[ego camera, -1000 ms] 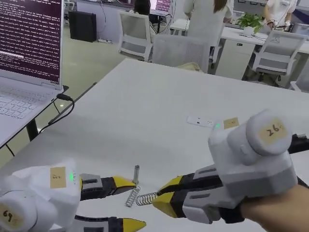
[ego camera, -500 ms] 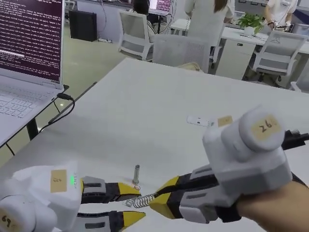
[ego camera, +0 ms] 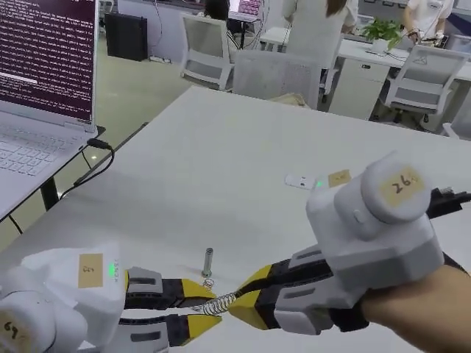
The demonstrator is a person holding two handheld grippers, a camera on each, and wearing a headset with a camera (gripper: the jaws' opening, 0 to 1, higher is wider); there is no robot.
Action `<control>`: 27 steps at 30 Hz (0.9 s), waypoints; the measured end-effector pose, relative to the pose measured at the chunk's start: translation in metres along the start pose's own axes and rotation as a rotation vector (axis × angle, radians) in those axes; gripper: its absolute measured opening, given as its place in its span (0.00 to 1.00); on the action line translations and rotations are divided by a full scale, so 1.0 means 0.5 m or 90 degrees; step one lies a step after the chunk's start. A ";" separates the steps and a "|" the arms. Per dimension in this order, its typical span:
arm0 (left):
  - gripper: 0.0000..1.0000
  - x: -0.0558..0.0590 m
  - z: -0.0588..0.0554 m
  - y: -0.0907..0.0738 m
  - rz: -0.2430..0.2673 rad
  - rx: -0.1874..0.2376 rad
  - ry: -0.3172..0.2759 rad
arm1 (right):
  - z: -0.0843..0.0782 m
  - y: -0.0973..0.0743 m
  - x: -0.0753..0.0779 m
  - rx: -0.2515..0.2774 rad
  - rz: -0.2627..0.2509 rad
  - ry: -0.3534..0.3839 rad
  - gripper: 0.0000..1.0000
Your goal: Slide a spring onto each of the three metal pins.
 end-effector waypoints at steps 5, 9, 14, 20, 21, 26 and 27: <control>0.03 0.006 0.003 0.000 -0.018 0.017 -0.050 | 0.010 -0.003 -0.004 -0.006 0.015 -0.043 0.08; 0.03 0.015 0.001 0.002 -0.038 0.022 -0.077 | 0.017 -0.007 0.000 -0.024 0.021 -0.101 0.08; 0.02 0.021 0.007 0.001 -0.051 0.036 -0.099 | 0.020 -0.009 -0.005 -0.043 0.045 -0.137 0.08; 0.02 0.031 0.006 0.004 -0.068 0.037 -0.106 | 0.017 -0.009 -0.019 -0.071 0.079 -0.191 0.08; 0.02 0.032 0.006 0.004 -0.070 0.037 -0.108 | 0.017 -0.009 -0.019 -0.073 0.079 -0.197 0.08; 0.02 0.040 0.010 0.005 -0.085 0.046 -0.114 | 0.015 -0.004 -0.028 -0.086 0.101 -0.220 0.09; 0.02 0.040 0.009 0.006 -0.085 0.044 -0.114 | 0.015 -0.002 -0.030 -0.087 0.102 -0.224 0.09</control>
Point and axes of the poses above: the centre of the closed fingertips' face, and the gripper's own axes: y roughly forward along the fingers, x roughly to its right, z roughly out of its top, the point moved 2 cm from there along -y, roughly backward along the fingers, and after that the axes turned 10 degrees about -z, right-handed, at the moved point
